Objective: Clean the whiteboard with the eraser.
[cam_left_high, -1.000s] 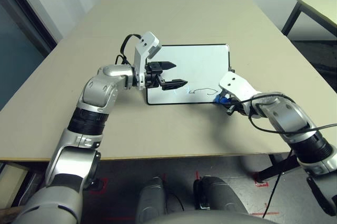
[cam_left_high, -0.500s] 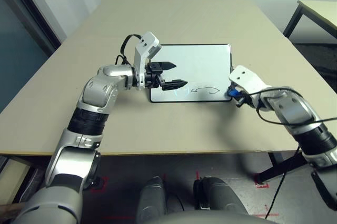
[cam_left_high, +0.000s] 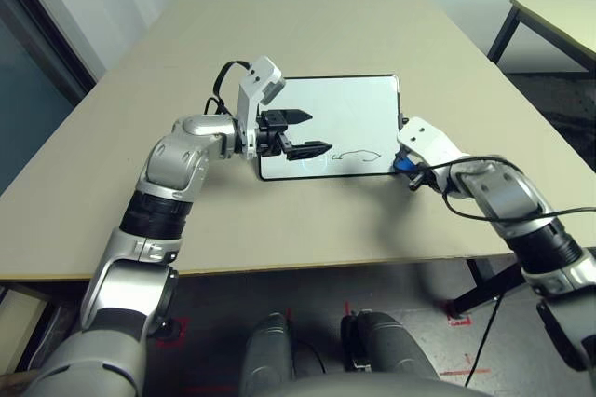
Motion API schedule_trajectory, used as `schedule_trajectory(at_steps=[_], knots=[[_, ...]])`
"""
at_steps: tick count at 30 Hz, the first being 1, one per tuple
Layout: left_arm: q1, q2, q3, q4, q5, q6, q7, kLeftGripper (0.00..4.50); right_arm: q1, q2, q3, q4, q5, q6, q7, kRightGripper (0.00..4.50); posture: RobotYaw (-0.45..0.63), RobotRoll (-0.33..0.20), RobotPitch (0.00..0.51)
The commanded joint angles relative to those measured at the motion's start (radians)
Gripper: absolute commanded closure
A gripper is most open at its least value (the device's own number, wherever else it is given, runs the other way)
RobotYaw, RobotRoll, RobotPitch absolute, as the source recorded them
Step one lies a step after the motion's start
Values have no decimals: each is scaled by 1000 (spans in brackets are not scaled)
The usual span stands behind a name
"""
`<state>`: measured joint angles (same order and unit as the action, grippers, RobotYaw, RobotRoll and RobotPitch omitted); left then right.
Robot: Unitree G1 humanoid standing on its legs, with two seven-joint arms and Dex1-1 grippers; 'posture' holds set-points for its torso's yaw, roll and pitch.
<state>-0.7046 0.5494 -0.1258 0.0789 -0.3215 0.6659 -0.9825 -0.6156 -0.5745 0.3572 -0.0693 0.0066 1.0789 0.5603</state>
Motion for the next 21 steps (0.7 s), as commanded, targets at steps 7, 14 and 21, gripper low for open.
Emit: schedule_trajectory(at_steps=[7,14,21], knots=[[8,5,4,-12,-4,1,6,0,27,11,31,1,-10,13,3,3901,-81,0,60],[7,5,3,-12,-6,2,6,0,43,0,35,-5,-16,17,7,3901,-83,0,62],[9,4,2,-12,-7,4,6,0,40,-11,51,-1,-19,17,21,3901,-83,0,65]])
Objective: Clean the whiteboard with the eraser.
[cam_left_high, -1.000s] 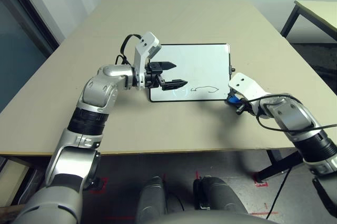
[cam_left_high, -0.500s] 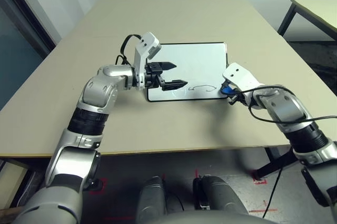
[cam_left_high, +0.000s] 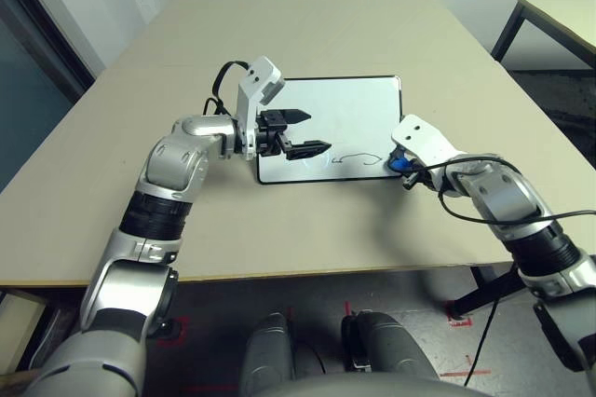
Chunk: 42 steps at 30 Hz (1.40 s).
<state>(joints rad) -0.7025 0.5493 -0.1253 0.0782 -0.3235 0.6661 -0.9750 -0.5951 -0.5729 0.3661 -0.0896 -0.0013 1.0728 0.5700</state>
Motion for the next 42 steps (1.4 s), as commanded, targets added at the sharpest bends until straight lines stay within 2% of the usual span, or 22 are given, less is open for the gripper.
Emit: schedule_trajectory(at_steps=[1,7,13,16,27,35,42], knots=[[7,4,2,-12,-5,4,-1,0,25,-15,48,11,-10,28,15,3901,-83,0,65],[10,4,3,-19,-7,8,1,0,43,-14,59,-4,-11,30,15,3901,-79,0,67],[15,7,4,-25,-7,10,3,0,-19,23,7,72,-22,-34,-21,3901,-78,0,69],[14,6,4,-22,-7,7,4,0,-39,55,-5,53,-7,-35,-15,3901,-77,0,68],[13,8,6,-24,-7,5,6,0,-5,102,57,-40,-2,9,-3,3901,-68,0,64],[17,9,9,-33,-10,11,9,0,-97,119,8,158,-41,-98,-54,3901,-67,0,71],[27,11,11,-47,-17,19,18,0,-23,76,52,94,-38,-55,-18,3901,-62,0,76]])
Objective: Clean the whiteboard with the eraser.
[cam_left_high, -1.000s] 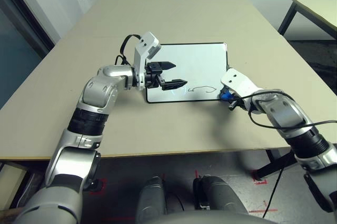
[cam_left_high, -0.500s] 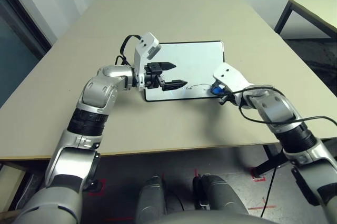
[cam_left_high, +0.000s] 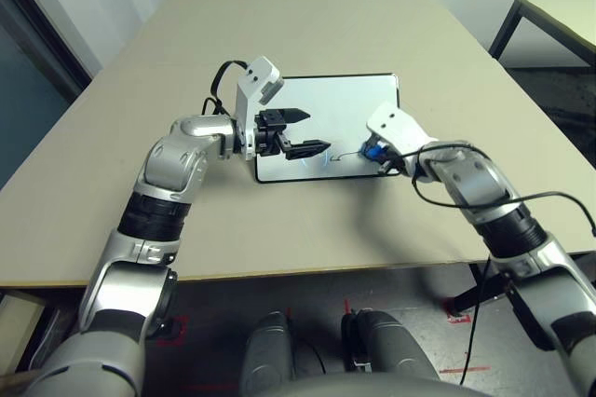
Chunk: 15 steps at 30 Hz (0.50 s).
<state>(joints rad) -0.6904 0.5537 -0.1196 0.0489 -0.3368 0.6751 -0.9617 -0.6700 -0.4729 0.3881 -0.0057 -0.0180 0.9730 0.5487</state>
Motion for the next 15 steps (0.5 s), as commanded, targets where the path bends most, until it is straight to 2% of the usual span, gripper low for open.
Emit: schedule_trajectory(at_steps=[1,5,8,12,15], knots=[[16,8,6,-19,-5,11,6,0,70,-31,32,-2,-20,52,4,3901,-63,0,78],[18,13,6,-20,-9,13,7,0,115,-46,43,-39,-19,70,7,3901,-67,0,81],[16,15,4,-18,-10,13,7,0,107,-45,30,-17,-24,58,-1,3901,-70,0,82],[12,14,0,-15,-11,13,5,0,29,-19,-37,95,-31,-7,-44,3901,-74,0,86],[14,14,-2,-16,-12,13,5,0,7,-13,-41,119,-32,-16,-40,3902,-75,0,86]])
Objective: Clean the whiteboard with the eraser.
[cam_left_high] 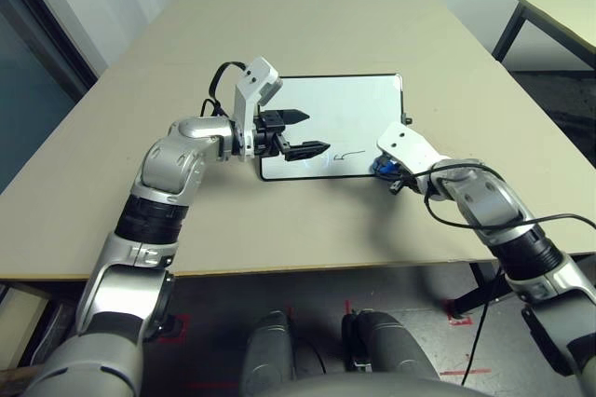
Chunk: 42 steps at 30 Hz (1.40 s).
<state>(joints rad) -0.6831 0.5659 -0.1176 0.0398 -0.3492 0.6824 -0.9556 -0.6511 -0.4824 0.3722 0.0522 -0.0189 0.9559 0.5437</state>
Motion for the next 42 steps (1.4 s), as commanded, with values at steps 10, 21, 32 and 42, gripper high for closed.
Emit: schedule_trajectory(at_steps=[10,21,32,42], knots=[[14,6,0,-15,-6,10,6,0,48,23,5,-38,-22,49,-20,3902,-66,0,93],[39,19,13,-36,-17,19,10,0,-155,183,-142,175,11,-169,-84,3902,-71,0,121],[103,170,57,-114,-28,78,-22,0,4,162,25,-43,-11,-1,-11,3903,-46,0,138],[170,246,68,-265,-80,172,-23,0,-7,65,92,-109,-9,98,45,3904,-29,0,147]])
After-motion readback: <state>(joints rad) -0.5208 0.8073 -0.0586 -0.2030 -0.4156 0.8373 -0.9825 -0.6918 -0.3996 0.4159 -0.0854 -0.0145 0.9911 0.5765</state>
